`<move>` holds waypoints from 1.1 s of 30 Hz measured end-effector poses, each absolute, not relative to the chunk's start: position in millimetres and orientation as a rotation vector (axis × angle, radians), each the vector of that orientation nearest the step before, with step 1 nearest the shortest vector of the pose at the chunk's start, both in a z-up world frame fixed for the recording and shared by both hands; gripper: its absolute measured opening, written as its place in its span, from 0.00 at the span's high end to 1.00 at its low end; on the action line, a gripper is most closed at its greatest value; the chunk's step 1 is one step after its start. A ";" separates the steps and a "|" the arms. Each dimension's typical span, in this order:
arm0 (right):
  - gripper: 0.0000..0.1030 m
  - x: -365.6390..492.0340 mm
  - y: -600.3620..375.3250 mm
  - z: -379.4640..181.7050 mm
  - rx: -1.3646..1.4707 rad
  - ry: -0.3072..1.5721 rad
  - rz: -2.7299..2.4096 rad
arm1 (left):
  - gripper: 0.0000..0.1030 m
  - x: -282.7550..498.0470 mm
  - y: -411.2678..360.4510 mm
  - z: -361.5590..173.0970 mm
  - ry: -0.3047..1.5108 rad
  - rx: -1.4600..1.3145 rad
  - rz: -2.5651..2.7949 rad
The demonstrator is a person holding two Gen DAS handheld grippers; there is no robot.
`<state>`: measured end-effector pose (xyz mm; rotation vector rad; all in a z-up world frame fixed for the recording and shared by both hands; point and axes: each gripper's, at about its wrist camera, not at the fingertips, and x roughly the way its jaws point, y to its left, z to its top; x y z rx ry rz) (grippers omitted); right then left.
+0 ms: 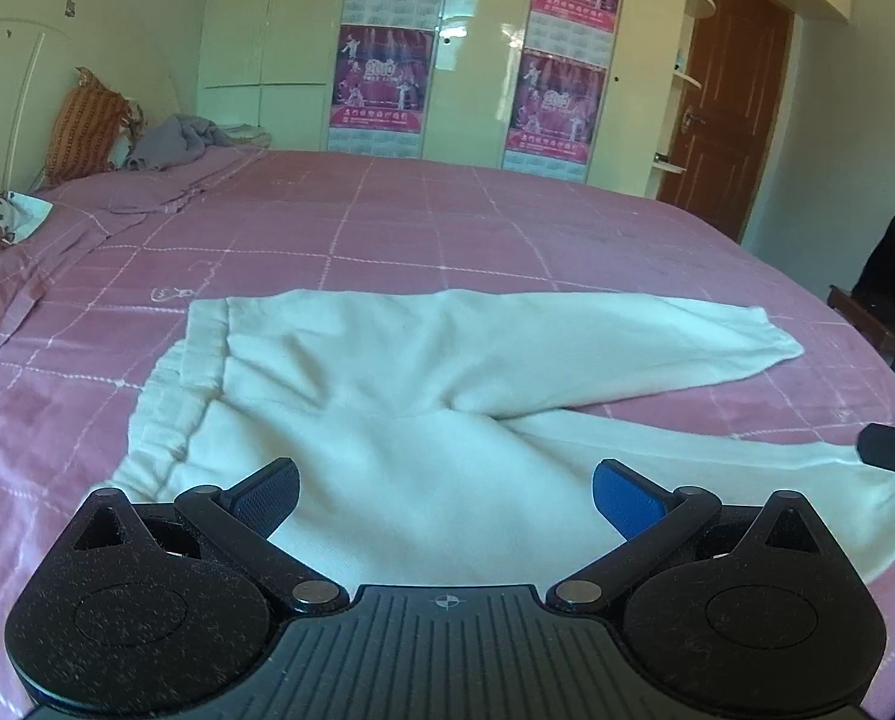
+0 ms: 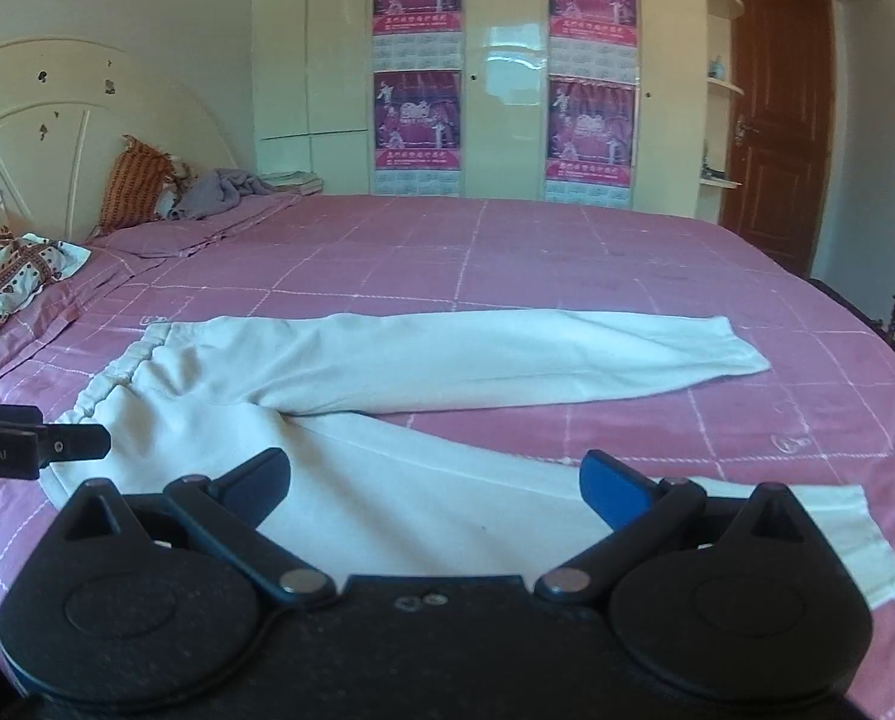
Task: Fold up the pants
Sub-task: 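Move both grippers to the waistband and close them on its edge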
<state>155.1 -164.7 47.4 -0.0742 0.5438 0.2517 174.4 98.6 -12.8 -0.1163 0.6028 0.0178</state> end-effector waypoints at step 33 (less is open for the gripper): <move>0.55 550.5 -29.9 -50.9 -0.396 0.764 0.718 | 0.33 484.2 332.8 -129.0 0.833 -0.118 -0.174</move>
